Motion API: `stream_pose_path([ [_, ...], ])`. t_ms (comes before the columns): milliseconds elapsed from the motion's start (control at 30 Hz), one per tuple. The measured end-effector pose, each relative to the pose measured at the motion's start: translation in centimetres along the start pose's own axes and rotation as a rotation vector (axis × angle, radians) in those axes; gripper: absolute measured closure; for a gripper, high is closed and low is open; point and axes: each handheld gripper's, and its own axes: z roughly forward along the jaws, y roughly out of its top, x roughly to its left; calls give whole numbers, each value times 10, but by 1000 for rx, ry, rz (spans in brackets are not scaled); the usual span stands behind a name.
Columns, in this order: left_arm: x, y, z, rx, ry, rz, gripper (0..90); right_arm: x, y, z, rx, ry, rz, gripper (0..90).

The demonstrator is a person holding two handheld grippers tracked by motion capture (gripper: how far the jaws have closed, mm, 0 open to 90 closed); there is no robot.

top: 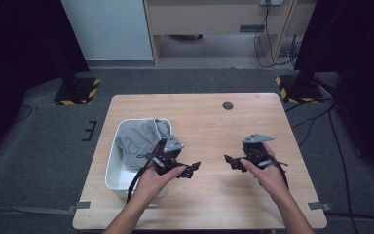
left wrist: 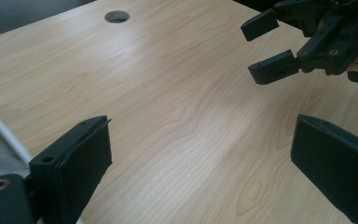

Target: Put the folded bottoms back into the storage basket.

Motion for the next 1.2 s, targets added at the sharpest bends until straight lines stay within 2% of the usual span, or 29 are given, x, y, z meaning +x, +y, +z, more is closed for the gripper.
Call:
stream_pose_path([
  [167,-17,5,21,11,-23,21,43,-7,-13,-8,6,-19,18,87],
  [267,-22,5,32,20,-22,32,43,-11,-21,-11,14,-32,15,87],
  [467,-30,-1,56,51,-20,50,44,-18,-35,-13,23,-51,37,87],
  [733,-33,-14,85,95,-18,46,48,-21,-49,-9,43,-67,27,87],
  [900,-37,-24,102,117,-5,89,48,-23,-55,-8,54,-64,32,87],
  [1033,-37,-29,110,135,11,109,48,-24,-58,-6,66,-64,37,87],
  [1200,-29,-35,116,150,28,97,48,-26,-61,-3,85,-66,43,87],
])
